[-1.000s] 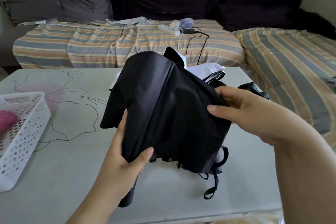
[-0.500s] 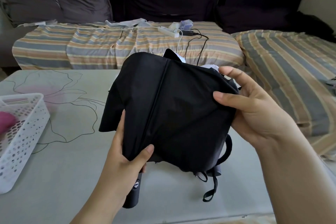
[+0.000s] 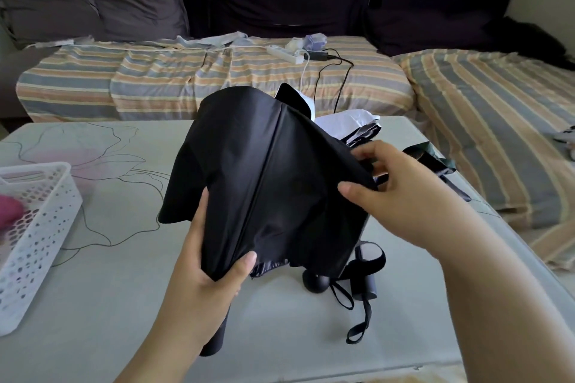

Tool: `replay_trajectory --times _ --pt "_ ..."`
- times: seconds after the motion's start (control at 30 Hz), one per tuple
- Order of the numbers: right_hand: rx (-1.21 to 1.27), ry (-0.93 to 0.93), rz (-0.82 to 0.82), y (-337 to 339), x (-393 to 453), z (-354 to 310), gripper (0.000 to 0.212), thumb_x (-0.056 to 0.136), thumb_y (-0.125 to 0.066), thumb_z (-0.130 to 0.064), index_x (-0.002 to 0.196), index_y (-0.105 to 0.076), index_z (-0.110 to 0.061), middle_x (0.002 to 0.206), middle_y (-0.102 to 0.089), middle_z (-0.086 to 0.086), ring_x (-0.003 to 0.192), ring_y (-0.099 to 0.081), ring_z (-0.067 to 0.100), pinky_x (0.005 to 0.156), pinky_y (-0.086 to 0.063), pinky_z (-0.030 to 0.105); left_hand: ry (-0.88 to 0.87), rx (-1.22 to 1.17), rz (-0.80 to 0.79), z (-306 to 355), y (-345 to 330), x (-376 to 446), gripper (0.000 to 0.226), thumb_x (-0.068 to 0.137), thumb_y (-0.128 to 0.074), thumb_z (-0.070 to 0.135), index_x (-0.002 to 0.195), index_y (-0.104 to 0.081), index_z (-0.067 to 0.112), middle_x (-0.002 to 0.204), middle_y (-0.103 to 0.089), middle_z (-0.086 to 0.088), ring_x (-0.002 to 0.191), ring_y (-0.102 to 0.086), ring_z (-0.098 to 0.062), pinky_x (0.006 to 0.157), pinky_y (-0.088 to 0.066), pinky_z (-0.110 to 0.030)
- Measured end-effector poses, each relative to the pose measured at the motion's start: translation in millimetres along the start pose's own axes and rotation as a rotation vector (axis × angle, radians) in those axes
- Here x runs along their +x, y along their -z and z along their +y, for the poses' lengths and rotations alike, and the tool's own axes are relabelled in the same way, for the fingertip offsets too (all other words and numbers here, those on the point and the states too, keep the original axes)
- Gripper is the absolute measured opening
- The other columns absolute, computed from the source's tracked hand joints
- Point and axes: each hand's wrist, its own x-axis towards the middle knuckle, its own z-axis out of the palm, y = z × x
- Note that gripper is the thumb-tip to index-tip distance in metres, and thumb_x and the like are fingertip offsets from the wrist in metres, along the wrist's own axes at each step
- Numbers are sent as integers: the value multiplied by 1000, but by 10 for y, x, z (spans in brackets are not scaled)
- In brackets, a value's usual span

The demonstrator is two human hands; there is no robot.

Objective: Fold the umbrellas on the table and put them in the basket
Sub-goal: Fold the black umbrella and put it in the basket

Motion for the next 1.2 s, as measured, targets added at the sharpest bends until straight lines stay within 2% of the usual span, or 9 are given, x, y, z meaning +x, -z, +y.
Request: replay_trajectory --times 0.17,0.33,0.57,0.7,0.87,0.93,1.0,1.13,1.2 --pt "-91 11 -113 5 31 81 5 88 -65 -31 92 -66 -28 89 -68 -7 81 -62 8 67 -46 18 -1 -9 20 -30 11 16 91 82 -69 6 129 -27 71 97 -61 8 59 -55 -9 59 -51 -25" --pt "756 -21 -136 122 14 45 18 83 -65 0 74 -55 -12 65 -65 -1 60 -63 9 59 -51 19 56 -107 77 -86 46 70 88 83 -67 2 129 -33 68 83 -64 13 52 -48 -17 59 -49 -33" --pt "1163 -38 -65 -50 8 -114 56 85 -48 17 121 -54 -25 88 -71 7 75 -67 19 65 -54 33 51 -125 79 -92 -20 51 85 84 -65 1 132 -33 64 79 -61 10 53 -47 -19 57 -49 -29" --pt "1031 -175 44 -194 20 -100 27 87 -67 -19 113 -62 -21 84 -73 -1 75 -69 15 64 -53 33 30 -79 67 -97 -16 49 87 84 -67 4 131 -30 66 87 -62 11 53 -49 -19 59 -50 -32" --pt "903 46 242 -180 15 -126 32 86 -66 -2 104 -64 -28 84 -71 8 76 -68 16 72 -57 32 6 -106 89 -129 -43 80 92 83 -68 4 131 -25 69 93 -63 12 55 -50 -16 58 -52 -30" --pt "1071 70 159 -150 16 -116 39 83 -63 0 111 -62 -27 86 -71 6 80 -70 17 73 -57 29 -27 -105 120 -171 -38 121 96 82 -69 5 132 -20 71 111 -64 9 76 -64 -23 75 -57 -35" --pt "1103 114 68 -90 1 -106 46 77 -64 -3 115 -60 -28 83 -71 5 79 -69 17 73 -57 28 -85 -56 157 -181 -24 156 100 81 -70 9 132 -13 72 138 -50 11 120 -55 -29 102 -46 -46" --pt "485 205 59 47 -24 -60 51 84 -67 0 111 -59 -42 72 -65 1 69 -58 22 70 -49 31 -178 5 225 -177 -24 188 100 80 -74 13 145 -7 48 123 -26 60 122 -30 27 96 -29 0" --pt "304 222 89 52 -21 -72 46 85 -68 -9 107 -56 -47 66 -59 -4 64 -54 19 67 -45 31 -170 -8 234 -217 -11 191 101 71 -72 32 149 -9 45 130 -31 51 127 -37 13 103 -36 -14"
